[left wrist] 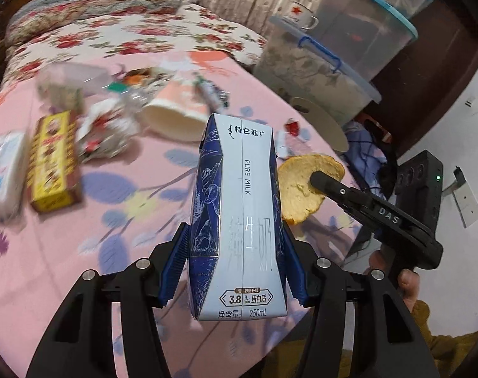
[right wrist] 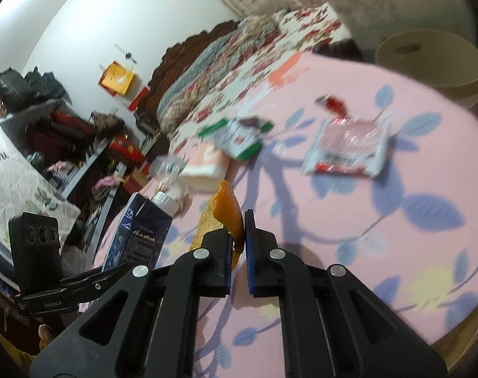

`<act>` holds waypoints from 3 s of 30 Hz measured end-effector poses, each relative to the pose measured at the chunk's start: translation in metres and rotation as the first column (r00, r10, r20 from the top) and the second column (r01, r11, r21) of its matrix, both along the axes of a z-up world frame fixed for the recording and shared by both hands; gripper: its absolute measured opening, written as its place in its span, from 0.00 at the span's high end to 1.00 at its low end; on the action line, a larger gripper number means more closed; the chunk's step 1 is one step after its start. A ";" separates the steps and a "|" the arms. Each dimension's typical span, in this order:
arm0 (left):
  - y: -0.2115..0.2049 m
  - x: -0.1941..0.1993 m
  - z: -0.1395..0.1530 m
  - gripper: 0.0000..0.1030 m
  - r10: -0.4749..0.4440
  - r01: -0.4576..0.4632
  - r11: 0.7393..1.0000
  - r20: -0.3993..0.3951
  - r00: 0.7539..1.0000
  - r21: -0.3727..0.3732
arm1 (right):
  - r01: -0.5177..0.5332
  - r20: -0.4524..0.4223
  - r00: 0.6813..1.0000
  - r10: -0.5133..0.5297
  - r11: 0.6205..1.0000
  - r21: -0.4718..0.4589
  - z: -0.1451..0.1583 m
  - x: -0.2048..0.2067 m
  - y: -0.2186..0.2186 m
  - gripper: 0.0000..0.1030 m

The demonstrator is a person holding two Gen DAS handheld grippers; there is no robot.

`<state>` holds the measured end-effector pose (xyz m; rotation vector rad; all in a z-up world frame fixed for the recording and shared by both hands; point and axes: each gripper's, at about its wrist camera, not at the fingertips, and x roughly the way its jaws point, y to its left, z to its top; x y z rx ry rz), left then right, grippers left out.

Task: Collect trash
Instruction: 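Carry carton with left tool while right tool carries bread, release both into bin, then grasp the white tissue pack with left tool while right tool grasps red snack packet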

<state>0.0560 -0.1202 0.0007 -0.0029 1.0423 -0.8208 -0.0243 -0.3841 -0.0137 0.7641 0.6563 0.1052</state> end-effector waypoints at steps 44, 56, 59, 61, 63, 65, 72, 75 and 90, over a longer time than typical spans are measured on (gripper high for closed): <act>-0.271 0.104 0.037 0.32 -0.321 0.312 0.942 -0.062 0.945 -0.122 | 0.442 0.048 0.896 -0.441 0.896 -0.024 -0.009 -0.005 -0.221 0.38; -0.004 0.110 0.019 0.33 0.051 -0.064 0.989 -0.095 0.994 -0.134 | 0.192 -0.134 0.972 -0.195 0.981 -0.032 -0.032 0.033 -0.132 0.56; 0.056 0.108 0.020 0.33 0.171 -0.180 0.976 -0.081 0.982 -0.123 | 0.176 -0.154 0.970 -0.189 0.980 -0.090 -0.028 0.040 -0.114 0.55; 0.088 0.106 0.024 0.33 0.228 -0.235 0.963 -0.066 0.971 -0.129 | 0.171 -0.160 0.970 -0.186 0.980 -0.099 -0.028 0.043 -0.103 0.55; 0.114 0.103 0.027 0.33 0.279 -0.284 0.949 -0.050 0.959 -0.140 | 0.160 -0.165 0.970 -0.177 0.981 -0.113 -0.026 0.046 -0.089 0.57; 0.139 0.103 0.029 0.33 0.328 -0.331 0.932 -0.039 0.944 -0.148 | 0.144 -0.173 0.971 -0.166 0.981 -0.128 -0.026 0.050 -0.073 0.62; 0.167 0.106 0.015 0.33 0.394 -0.395 0.912 -0.031 0.919 -0.106 | 0.078 -0.205 0.973 -0.111 0.984 -0.163 -0.026 0.064 -0.030 0.90; 0.165 0.104 0.012 0.33 0.397 -0.396 0.914 -0.011 0.918 -0.083 | 0.054 -0.184 0.980 -0.079 0.989 -0.135 -0.023 0.064 -0.010 0.91; 0.168 0.133 -0.027 0.23 0.482 -0.490 0.855 0.088 0.872 0.168 | -0.089 -0.189 0.979 0.078 0.995 -0.050 -0.032 0.069 0.055 0.91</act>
